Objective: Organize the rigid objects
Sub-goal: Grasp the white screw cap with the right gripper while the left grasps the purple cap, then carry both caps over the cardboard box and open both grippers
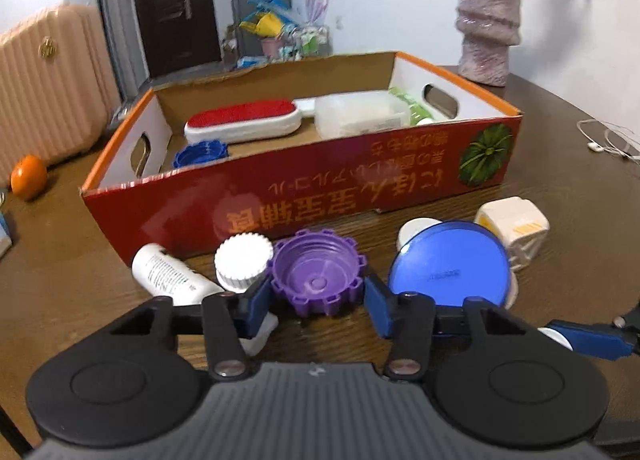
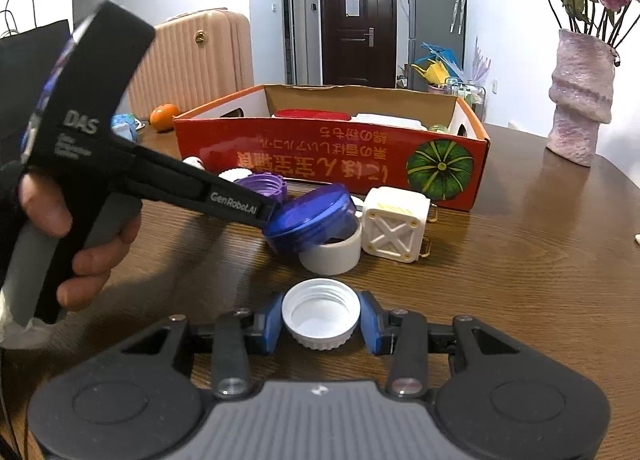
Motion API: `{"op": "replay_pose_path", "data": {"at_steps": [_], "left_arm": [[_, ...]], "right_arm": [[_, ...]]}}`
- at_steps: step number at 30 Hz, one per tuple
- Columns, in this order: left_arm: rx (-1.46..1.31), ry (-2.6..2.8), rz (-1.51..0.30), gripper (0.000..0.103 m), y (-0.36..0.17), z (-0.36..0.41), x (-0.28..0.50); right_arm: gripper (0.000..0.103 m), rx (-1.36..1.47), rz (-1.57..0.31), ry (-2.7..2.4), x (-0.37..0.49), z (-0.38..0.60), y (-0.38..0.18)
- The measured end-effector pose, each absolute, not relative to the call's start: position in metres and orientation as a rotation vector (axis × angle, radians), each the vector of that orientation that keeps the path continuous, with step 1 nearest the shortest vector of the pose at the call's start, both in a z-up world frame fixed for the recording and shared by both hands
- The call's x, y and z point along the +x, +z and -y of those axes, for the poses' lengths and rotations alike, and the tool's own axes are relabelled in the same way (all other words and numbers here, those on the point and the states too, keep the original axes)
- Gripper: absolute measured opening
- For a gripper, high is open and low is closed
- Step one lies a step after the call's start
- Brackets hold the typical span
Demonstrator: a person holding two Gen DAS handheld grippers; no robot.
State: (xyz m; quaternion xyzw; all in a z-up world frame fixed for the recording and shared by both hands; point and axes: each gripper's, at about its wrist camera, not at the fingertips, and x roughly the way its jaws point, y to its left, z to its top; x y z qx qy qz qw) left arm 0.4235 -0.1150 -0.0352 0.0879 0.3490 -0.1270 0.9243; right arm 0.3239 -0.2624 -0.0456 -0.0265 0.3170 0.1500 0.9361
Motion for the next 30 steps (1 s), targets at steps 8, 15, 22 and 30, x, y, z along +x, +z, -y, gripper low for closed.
{"op": "replay_pose_path", "data": {"at_steps": [8, 15, 22, 30], "left_arm": [[0.078, -0.232, -0.733, 0.046, -0.034, 0.112, 0.432], [0.093, -0.233, -0.617, 0.046, -0.006, 0.099, 0.371], [0.013, -0.218, -0.607, 0.046, 0.013, 0.059, 0.284], [-0.008, -0.198, -0.573, 0.046, 0.024, 0.033, 0.22]], "right_arm": [[0.04, -0.028, -0.635, 0.313, 0.315, 0.268, -0.044], [0.04, -0.028, -0.601, 0.374, 0.289, 0.261, -0.033], [0.04, -0.035, -0.55, 0.413, 0.251, 0.248, -0.014], [0.04, -0.046, -0.492, 0.411, 0.209, 0.236, 0.006]]}}
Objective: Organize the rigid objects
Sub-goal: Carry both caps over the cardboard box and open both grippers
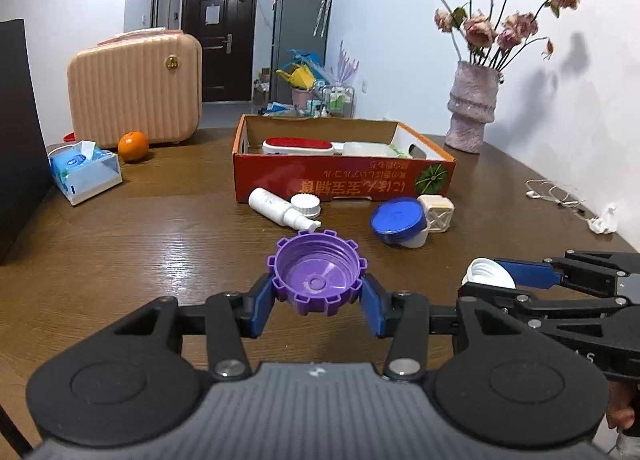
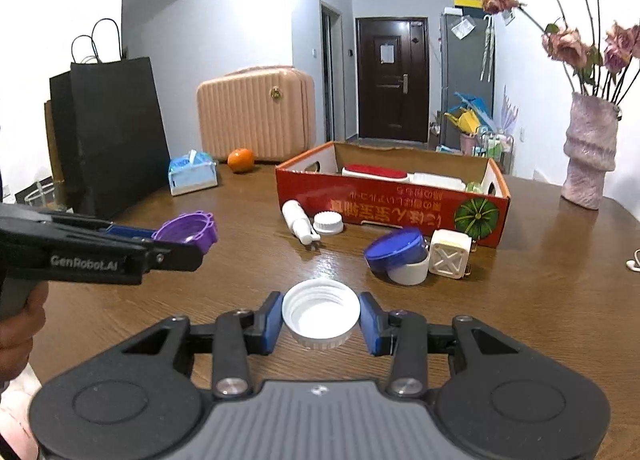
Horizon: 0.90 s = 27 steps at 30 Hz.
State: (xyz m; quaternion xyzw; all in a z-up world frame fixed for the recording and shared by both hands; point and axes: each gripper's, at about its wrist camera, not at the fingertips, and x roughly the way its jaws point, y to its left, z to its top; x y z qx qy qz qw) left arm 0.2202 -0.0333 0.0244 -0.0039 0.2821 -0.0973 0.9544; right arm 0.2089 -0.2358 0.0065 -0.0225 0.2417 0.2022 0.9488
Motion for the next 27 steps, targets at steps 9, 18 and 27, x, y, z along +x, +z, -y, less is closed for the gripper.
{"op": "replay_pose_path", "data": {"at_steps": [9, 18, 27], "left_arm": [[-0.033, -0.256, -0.528, 0.046, 0.04, 0.021, 0.24], [-0.03, -0.331, -0.59, 0.046, 0.063, 0.036, 0.408], [0.132, -0.258, -0.708, 0.047, 0.029, 0.035, 0.513]], "right_arm": [[0.04, -0.043, -0.457, 0.389, 0.244, 0.237, 0.031], [0.04, 0.032, -0.49, 0.42, 0.424, 0.233, 0.075], [0.04, -0.026, -0.723, 0.385, 0.575, 0.193, 0.028]]}}
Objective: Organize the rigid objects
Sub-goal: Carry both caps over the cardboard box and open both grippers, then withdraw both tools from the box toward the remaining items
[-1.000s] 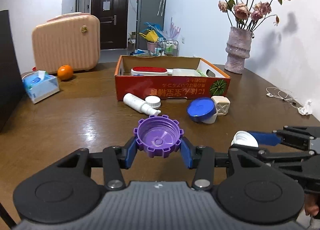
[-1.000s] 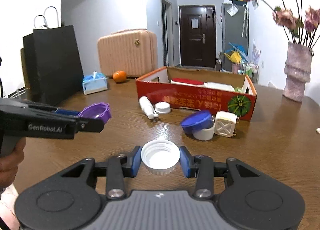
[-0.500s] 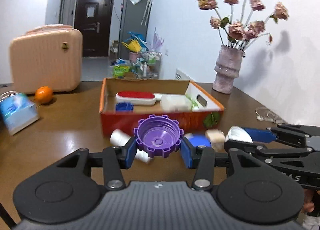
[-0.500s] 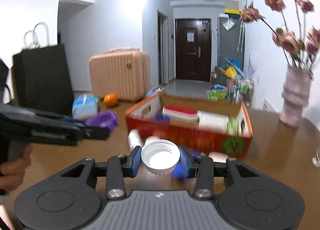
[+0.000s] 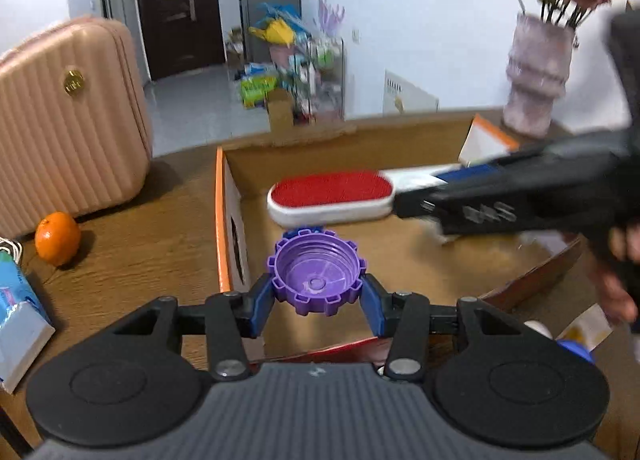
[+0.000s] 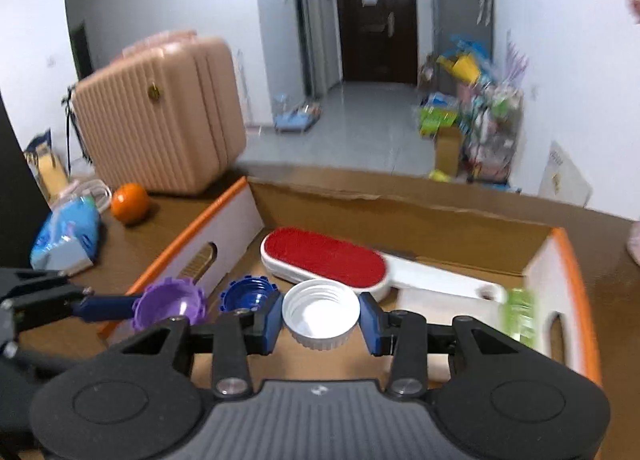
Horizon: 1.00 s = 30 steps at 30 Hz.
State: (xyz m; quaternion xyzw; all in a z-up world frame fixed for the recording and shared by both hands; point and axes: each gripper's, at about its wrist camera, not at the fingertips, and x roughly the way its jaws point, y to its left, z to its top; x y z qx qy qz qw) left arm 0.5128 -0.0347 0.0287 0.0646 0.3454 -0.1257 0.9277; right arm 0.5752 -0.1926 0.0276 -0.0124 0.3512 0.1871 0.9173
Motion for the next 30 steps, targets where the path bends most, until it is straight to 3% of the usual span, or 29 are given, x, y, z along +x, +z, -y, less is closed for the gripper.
{"op": "replay_pose_path", "data": {"at_steps": [6, 9, 15, 20, 30], "left_arm": [[0.163, -0.26, -0.756, 0.05, 0.014, 0.026, 0.528], [0.176, -0.279, -0.754, 0.058, 0.014, 0.026, 0.528], [0.131, -0.276, -0.743, 0.06, 0.023, 0.022, 0.526], [0.086, -0.247, -0.685, 0.067, 0.05, 0.013, 0.501], [0.038, -0.183, -0.512, 0.073, 0.111, 0.004, 0.391]], "right_arm": [[0.04, -0.035, -0.796, 0.39, 0.609, 0.171, 0.006], [0.044, -0.041, -0.806, 0.391, 0.611, 0.165, 0.001], [0.045, -0.022, -0.764, 0.379, 0.592, 0.185, 0.019], [0.048, -0.048, -0.7, 0.366, 0.544, 0.22, 0.057], [0.051, -0.044, -0.558, 0.285, 0.419, 0.285, 0.112]]}}
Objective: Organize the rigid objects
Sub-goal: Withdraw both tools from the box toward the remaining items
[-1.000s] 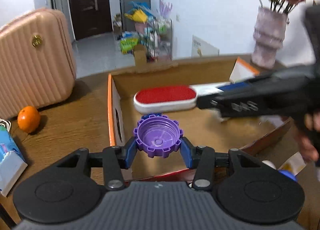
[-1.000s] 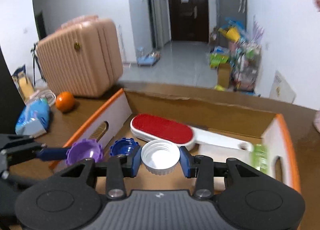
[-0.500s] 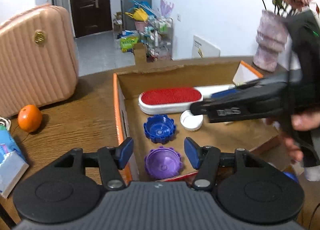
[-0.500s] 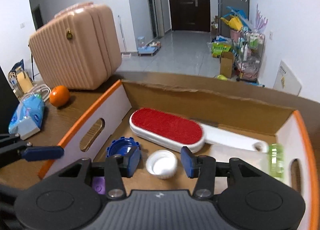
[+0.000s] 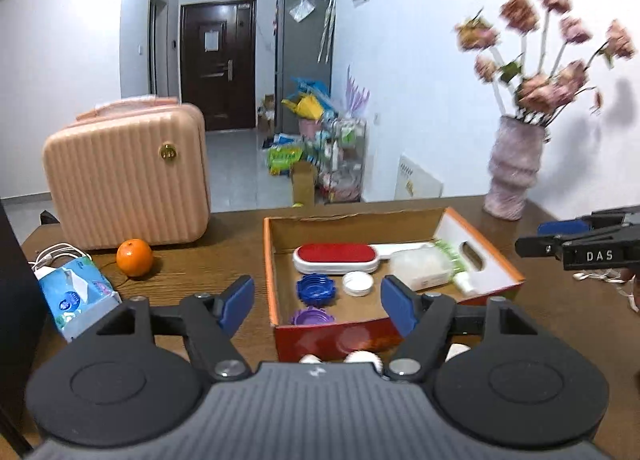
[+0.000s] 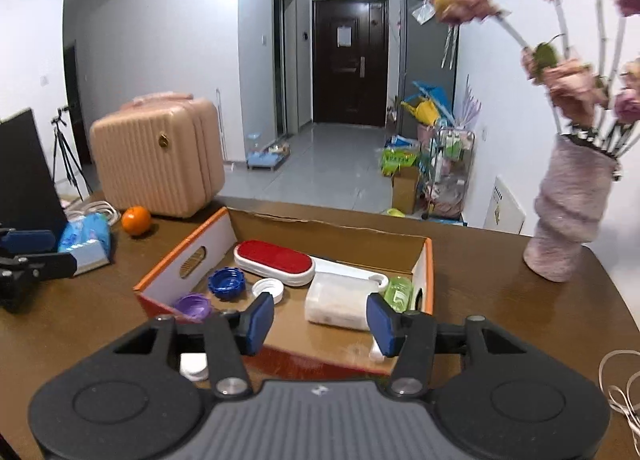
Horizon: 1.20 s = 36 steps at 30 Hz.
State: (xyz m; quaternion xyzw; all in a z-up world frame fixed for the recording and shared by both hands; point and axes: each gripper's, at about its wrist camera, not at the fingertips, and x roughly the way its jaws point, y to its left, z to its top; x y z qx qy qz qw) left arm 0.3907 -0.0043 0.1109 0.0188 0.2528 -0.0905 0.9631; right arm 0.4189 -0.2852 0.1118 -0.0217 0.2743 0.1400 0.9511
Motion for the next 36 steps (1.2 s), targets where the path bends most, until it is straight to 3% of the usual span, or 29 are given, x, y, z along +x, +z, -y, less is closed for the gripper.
{"op": "replay_pose_path", "data": {"at_steps": [6, 8, 16, 22, 27, 36], "left_arm": [[0.002, -0.19, -0.461, 0.077, 0.13, 0.013, 0.329], [-0.015, -0.194, -0.437, 0.078, 0.13, 0.016, 0.304], [-0.033, -0.192, -0.408, 0.081, 0.115, 0.019, 0.21], [-0.072, -0.179, -0.434, 0.084, 0.084, 0.015, 0.154], [-0.032, -0.21, -0.565, 0.084, 0.052, 0.014, 0.144], [-0.034, -0.183, -0.571, 0.083, 0.04, 0.017, 0.167]], "right_arm": [[0.052, -0.011, -0.477, 0.299, 0.35, 0.294, 0.118], [0.063, 0.01, -0.443, 0.333, 0.321, 0.296, 0.114], [0.065, 0.005, -0.38, 0.372, 0.22, 0.293, 0.093], [0.073, -0.017, -0.375, 0.395, 0.153, 0.281, 0.054], [0.072, -0.001, -0.462, 0.419, 0.136, 0.275, 0.02], [0.072, 0.017, -0.493, 0.383, 0.166, 0.279, 0.011]]}}
